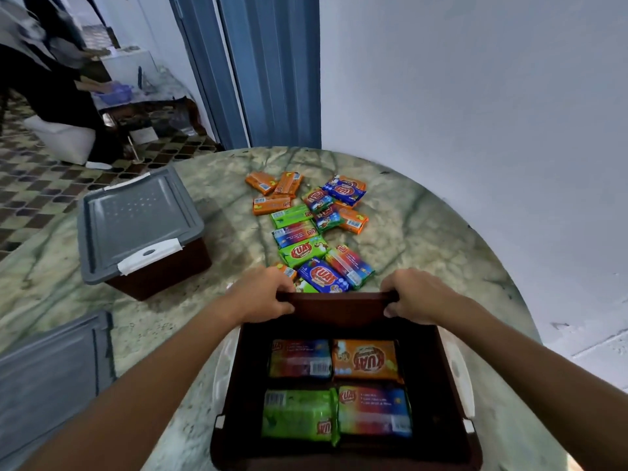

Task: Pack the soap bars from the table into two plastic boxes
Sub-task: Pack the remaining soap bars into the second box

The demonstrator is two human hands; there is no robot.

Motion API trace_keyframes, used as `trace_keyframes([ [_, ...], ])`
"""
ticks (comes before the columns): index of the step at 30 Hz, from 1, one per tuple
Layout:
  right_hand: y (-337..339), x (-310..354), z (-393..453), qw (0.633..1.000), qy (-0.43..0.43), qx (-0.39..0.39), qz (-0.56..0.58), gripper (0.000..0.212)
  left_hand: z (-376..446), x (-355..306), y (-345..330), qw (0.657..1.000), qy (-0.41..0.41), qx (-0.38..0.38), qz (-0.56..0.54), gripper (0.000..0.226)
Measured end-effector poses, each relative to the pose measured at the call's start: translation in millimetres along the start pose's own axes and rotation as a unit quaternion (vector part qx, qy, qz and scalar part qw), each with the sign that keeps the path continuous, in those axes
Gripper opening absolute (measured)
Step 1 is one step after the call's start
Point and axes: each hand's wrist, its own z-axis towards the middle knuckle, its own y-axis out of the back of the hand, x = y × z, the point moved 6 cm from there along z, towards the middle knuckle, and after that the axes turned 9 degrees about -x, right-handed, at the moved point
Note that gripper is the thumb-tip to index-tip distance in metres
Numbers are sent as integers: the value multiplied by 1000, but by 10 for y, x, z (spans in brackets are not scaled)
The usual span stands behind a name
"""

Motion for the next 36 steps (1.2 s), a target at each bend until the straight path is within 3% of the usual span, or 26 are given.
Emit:
trace_keyframes([
  [2, -3, -16, 129, 992, 16, 83, 97, 27, 112, 54, 76, 987, 31, 33, -152, 12],
  [3, 20, -4, 236, 981, 18, 86, 170, 26, 207, 126, 116, 979, 59, 10, -192, 12],
  [5, 56, -56, 643, 971, -4, 6, 238, 23, 500, 351, 118, 982, 115, -55, -138, 18],
  [6, 36, -64, 848, 976, -12, -37, 214, 20, 606, 424, 69, 988, 131, -55, -64, 26],
  [8, -133, -22, 1145, 987, -36, -50, 149, 24, 719, 521, -121, 986, 160, 7, 36, 49],
  [11, -510, 28, 1541, 997, -53, 9, 52, 38, 886, 686, -429, 975, 195, 84, 65, 68],
  [14, -631, 93, 1676, 999, -51, 5, 19, 37, 972, 744, -476, 975, 207, 69, 39, 69],
  [20, -627, 155, 1699, 997, -48, -29, -47, 32, 1047, 762, -462, 980, 182, 29, 80, 55],
  [24, -670, 41, 1718, 998, -58, -2, -38, 29, 1018, 792, -532, 977, 156, 57, 132, 77],
  [27, -714, 16, 1699, 998, -39, 23, -36, 36, 961, 828, -512, 981, 158, 52, 99, 87],
  [31, -665, -12, 1636, 998, -6, -14, -66, 33, 778, 777, -161, 985, 167, -24, 32, 77],
  [33, -452, -36, 1542, 998, -13, -51, -35, 35, 653, 646, 171, 988, 130, -79, 17, 77],
  [36, 123, 82, 1156, 989, 10, -142, 45, 57, 389, 244, 631, 993, 26, -116, 9, 86],
])
